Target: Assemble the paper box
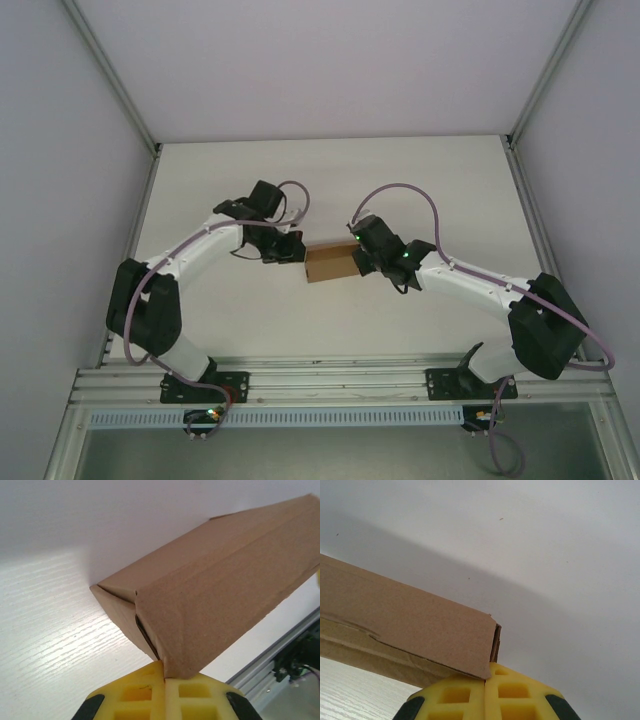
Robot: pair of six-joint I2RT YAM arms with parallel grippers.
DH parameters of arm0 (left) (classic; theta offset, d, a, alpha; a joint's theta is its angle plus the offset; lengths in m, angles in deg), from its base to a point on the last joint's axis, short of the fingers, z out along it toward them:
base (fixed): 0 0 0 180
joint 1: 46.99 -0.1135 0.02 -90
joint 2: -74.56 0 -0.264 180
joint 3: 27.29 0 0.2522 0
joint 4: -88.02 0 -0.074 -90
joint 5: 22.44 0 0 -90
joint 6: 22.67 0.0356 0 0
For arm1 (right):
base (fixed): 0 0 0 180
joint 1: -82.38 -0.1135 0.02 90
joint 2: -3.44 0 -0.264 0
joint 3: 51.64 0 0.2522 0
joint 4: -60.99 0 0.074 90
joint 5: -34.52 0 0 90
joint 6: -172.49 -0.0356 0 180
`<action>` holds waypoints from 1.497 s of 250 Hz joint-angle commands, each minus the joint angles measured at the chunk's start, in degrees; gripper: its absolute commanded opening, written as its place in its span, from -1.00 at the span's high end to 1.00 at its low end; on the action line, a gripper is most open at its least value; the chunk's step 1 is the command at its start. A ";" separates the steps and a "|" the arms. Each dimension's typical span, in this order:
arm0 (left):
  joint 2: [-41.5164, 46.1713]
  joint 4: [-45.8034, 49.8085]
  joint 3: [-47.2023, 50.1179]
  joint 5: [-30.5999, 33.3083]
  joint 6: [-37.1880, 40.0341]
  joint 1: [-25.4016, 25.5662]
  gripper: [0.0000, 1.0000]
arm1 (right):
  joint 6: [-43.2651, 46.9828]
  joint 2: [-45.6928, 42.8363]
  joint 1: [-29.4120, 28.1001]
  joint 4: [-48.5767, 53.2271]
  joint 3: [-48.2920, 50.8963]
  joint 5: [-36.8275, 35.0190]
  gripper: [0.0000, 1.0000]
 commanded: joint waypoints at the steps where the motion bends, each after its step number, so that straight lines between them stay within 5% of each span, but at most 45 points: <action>1: -2.53 1.27 0.30 4.62 1.50 1.22 1.00 | 0.14 -0.68 -0.73 -1.06 0.97 2.13 0.98; 52: -1.81 -0.27 1.18 4.98 1.51 1.89 1.00 | -0.98 -2.77 -0.73 -1.04 1.61 4.03 0.51; 93: -1.91 0.07 1.08 6.32 2.24 2.57 1.00 | -2.78 -8.63 1.36 -3.27 2.08 10.19 -0.22; 127: -1.99 -0.19 0.67 6.26 2.98 3.17 1.00 | -5.94 -10.52 4.95 -7.48 3.16 14.62 -0.46; 161: -1.72 -0.07 0.17 7.14 3.51 3.25 1.00 | -8.62 -6.83 8.45 -6.82 1.25 15.91 -0.46; 195: -1.20 0.34 -1.04 7.26 4.69 3.36 1.00 | -11.90 -0.19 10.64 -2.87 -0.72 16.95 -0.26; 208: -0.70 0.36 -1.25 7.26 4.89 3.36 0.77 | -12.42 1.59 10.92 -1.85 -0.44 16.86 -0.16; 238: 1.41 0.52 -1.51 6.98 5.29 3.56 0.68 | -14.63 3.52 10.93 -3.36 2.35 17.76 -0.06; 267: 4.91 1.01 -1.43 6.14 5.26 3.97 0.36 | -16.15 3.55 10.93 -4.86 4.60 18.82 -0.02; 310: 7.96 -0.62 -0.96 11.54 3.32 3.49 0.07 | -16.39 2.15 10.93 -5.27 5.83 18.55 0.01; 375: 0.46 -6.75 0.36 6.03 1.39 1.29 0.17 | -16.30 1.44 10.93 -5.97 7.15 18.09 0.03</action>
